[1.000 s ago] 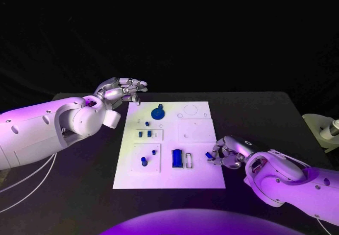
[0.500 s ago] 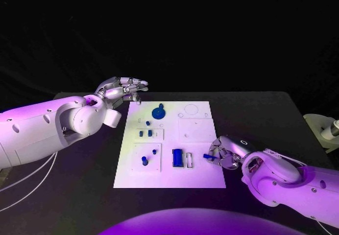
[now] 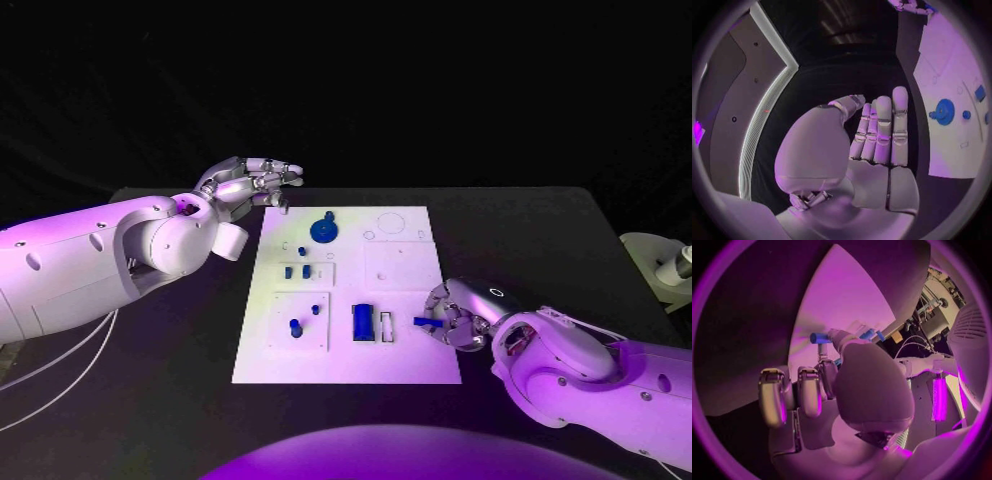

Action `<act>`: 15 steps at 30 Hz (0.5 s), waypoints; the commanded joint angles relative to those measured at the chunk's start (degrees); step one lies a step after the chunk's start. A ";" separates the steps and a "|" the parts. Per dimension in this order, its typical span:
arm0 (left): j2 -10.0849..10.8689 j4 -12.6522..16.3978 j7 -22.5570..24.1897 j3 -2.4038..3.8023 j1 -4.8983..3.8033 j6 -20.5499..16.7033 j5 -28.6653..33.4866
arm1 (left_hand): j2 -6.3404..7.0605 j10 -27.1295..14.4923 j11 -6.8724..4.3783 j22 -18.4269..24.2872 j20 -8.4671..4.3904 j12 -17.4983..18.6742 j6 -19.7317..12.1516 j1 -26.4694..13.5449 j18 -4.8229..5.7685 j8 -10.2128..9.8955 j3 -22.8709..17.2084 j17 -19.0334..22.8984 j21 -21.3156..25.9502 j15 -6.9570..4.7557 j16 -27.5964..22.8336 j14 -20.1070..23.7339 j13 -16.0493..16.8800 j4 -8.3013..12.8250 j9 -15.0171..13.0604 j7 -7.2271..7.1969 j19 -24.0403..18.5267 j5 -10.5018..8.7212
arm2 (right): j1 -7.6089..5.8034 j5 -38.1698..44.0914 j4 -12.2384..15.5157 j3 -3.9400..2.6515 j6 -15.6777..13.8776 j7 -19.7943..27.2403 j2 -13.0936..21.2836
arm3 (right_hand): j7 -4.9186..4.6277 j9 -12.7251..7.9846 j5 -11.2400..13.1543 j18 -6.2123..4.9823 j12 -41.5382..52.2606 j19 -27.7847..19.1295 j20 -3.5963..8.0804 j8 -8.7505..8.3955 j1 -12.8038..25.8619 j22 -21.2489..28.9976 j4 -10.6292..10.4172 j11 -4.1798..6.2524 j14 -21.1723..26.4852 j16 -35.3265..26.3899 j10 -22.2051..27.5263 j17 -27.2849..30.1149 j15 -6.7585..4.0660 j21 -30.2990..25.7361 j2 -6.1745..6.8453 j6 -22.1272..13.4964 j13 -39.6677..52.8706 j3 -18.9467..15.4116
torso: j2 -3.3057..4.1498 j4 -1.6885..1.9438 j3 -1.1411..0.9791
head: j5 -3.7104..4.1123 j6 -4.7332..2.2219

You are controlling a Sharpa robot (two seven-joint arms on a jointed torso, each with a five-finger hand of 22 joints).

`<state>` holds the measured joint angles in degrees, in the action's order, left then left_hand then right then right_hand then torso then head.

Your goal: Assemble the parts on the task board

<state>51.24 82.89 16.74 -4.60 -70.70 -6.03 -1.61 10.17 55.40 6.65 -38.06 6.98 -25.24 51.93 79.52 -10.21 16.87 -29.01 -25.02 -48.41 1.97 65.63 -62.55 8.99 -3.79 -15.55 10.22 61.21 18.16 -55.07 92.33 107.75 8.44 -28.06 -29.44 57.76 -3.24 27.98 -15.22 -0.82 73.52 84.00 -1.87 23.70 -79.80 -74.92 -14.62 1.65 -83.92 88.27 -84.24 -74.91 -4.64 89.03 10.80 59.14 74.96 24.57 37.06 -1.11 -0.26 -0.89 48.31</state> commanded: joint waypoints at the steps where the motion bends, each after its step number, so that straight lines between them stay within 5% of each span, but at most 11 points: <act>1: -0.10 0.18 0.01 0.04 -0.05 0.93 0.23 | 0.10 -0.51 -0.05 0.07 0.19 -0.30 -0.40 -0.43 -0.36 0.33 -0.13 0.09 0.37 0.10 0.35 0.41 0.09 -0.35 -0.06 0.15 -0.14 0.29 | -0.46 -1.19 0.75 -0.08 -1.70 -1.18 -0.23 | 0.27 1.11 -0.42 0.69 0.30 5.81 0.46 0.62 0.96 -14.92 3.18 -0.30 -5.19 0.29 -0.24 -10.49 -0.21 0.39 -0.16 -0.13 4.84 3.68 | -0.02 0.04 0.04 | -0.02 -0.05; 15: -0.28 0.28 -0.07 0.04 -0.05 0.98 0.22 | 0.10 -0.51 -0.05 0.07 0.19 -0.30 -0.40 -0.43 -0.36 0.33 -0.13 0.09 0.37 0.10 0.35 0.41 0.09 -0.35 -0.06 0.15 -0.14 0.29 | -0.98 -11.32 0.67 -0.10 -4.12 0.46 -4.41 | 0.21 1.96 -0.90 0.66 0.34 5.76 0.43 1.10 4.65 -14.88 2.99 -0.36 -5.19 0.26 -0.39 -10.45 -0.15 0.24 0.19 -0.49 4.98 5.56 | 0.04 0.01 0.01 | -0.04 0.13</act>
<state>51.09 82.99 16.51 -4.60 -70.70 -5.98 -1.61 10.17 55.40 6.65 -38.06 6.97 -25.24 51.93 79.53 -10.21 16.87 -29.01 -25.01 -48.41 1.97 65.63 -62.55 9.03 -3.79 -15.54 10.23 61.21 18.16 -56.09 84.98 108.61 8.33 -31.40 -29.64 53.64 -3.48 27.98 -15.93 -0.82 73.52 84.00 -1.87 23.76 -75.24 -74.91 -12.96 1.64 -83.92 88.26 -84.24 -74.91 -4.64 89.03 11.12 58.73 74.95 28.55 37.08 -1.12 -0.26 -0.92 48.39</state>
